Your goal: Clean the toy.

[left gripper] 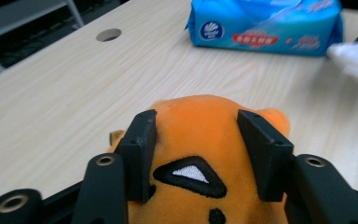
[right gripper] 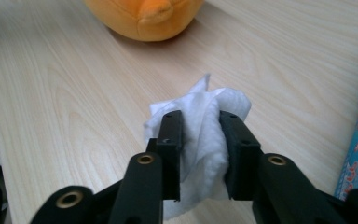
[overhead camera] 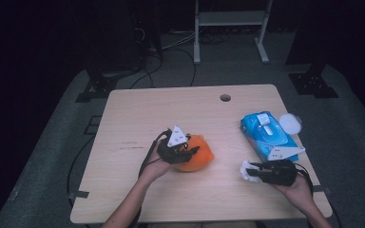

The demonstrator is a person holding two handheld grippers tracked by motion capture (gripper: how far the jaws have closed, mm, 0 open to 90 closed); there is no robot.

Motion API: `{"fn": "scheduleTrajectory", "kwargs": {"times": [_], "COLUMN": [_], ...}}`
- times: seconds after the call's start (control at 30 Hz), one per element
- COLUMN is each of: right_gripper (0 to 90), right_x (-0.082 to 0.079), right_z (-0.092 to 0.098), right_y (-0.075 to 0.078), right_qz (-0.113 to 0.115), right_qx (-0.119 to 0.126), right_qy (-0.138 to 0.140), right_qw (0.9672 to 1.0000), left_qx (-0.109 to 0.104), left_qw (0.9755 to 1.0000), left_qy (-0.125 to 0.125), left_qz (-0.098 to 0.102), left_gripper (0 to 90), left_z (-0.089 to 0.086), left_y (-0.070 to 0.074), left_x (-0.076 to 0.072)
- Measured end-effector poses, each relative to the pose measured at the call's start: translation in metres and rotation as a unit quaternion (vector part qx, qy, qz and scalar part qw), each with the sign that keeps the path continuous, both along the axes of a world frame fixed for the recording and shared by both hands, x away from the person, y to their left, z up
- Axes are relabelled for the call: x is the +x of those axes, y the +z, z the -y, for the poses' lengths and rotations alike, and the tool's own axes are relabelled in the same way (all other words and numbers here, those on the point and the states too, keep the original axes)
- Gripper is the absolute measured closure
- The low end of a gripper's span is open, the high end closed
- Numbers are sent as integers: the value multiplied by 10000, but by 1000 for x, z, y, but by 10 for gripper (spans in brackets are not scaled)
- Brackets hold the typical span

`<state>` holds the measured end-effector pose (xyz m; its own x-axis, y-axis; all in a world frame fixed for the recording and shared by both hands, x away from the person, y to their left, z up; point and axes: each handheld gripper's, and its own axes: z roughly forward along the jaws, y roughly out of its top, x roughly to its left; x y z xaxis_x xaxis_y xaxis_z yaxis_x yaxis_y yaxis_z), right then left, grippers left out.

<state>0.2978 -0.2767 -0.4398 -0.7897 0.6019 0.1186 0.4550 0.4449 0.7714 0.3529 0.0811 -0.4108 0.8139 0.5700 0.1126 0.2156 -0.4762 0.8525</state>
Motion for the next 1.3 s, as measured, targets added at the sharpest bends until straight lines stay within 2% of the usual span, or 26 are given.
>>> {"fn": "scheduleTrajectory", "kwargs": {"times": [0.13,0.27,0.4,0.5,0.6,0.7,0.8,0.97,1.0,1.3], "right_gripper": [633,601,580,566,511,496,483,459,456,429], "right_x": [1,2,4,4,3,3,1,-1,0,1], "right_z": [3,9,15,16,16,16,14,12,11,11], "right_y": [-3,-2,-3,-2,1,4,6,7,7,7], "right_qz": [-64,-125,-173,-122,-30,10,52,105,105,99], "right_qx": [90,351,495,483,553,567,578,536,525,499], "right_qy": [-1,-9,-97,-117,-196,-227,-245,-232,-234,-242], "right_qw": [9999,9993,9986,9987,9983,9981,9980,9982,9983,9984], "left_qx": [55,-35,-95,-188,-277,-245,-346,-426,-497,-427], "left_qw": [9999,9999,9997,9994,9990,9990,9986,9988,9985,9988], "left_qy": [-85,-138,-189,-217,-249,-234,-217,-107,-80,-35], "left_qz": [-62,-89,-129,-192,-265,-280,-325,-220,-220,-225], "left_gripper": [425,395,350,311,271,222,201,174,169,141], "left_z": [0,1,-1,-3,-6,-10,-16,-26,-31,-43], "left_y": [2,5,9,11,15,17,19,23,25,29], "left_x": [-2,-2,-3,-4,-8,-12,-16,-22,-23,-29]}}
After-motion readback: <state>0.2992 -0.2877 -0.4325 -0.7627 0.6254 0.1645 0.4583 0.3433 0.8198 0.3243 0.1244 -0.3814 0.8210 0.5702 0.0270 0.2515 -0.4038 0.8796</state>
